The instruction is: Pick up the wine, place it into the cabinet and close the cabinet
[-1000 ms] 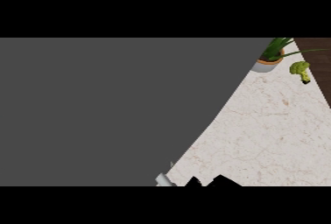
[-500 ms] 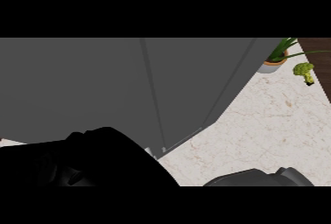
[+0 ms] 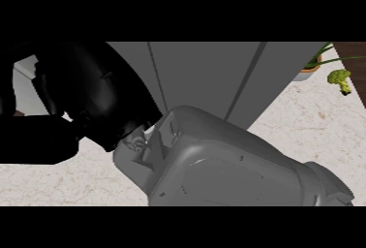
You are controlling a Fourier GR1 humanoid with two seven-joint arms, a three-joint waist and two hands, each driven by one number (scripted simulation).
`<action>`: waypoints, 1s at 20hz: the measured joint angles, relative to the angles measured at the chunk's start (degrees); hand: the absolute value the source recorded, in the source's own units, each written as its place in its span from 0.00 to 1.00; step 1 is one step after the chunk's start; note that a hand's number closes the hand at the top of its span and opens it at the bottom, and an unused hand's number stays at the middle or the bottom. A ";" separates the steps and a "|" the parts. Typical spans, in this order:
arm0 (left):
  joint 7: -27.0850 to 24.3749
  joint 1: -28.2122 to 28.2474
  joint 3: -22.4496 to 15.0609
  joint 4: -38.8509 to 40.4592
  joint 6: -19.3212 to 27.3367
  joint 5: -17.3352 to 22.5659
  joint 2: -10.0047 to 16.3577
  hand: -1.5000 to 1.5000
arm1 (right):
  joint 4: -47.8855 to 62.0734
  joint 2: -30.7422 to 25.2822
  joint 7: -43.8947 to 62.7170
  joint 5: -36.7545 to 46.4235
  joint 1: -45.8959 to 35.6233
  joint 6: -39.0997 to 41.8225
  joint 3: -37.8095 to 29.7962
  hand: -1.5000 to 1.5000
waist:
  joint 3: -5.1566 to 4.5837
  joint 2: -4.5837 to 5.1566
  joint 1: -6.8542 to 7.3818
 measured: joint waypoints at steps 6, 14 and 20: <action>1.67 -0.54 3.18 2.12 -2.51 2.09 0.55 1.00 | 16.01 0.04 -9.61 -2.85 -4.03 0.22 -3.28 1.00 | 0.04 -0.06 0.19; 3.14 -0.34 5.32 0.76 -2.35 3.14 0.56 1.00 | 22.97 -0.09 -19.68 -2.99 -3.13 5.11 -3.74 1.00 | -0.24 -2.34 0.74; 3.54 -1.05 5.72 0.49 -0.92 3.34 0.13 1.00 | 23.91 -0.81 -25.16 -2.23 -1.93 8.18 -3.30 1.00 | -0.87 -2.89 0.84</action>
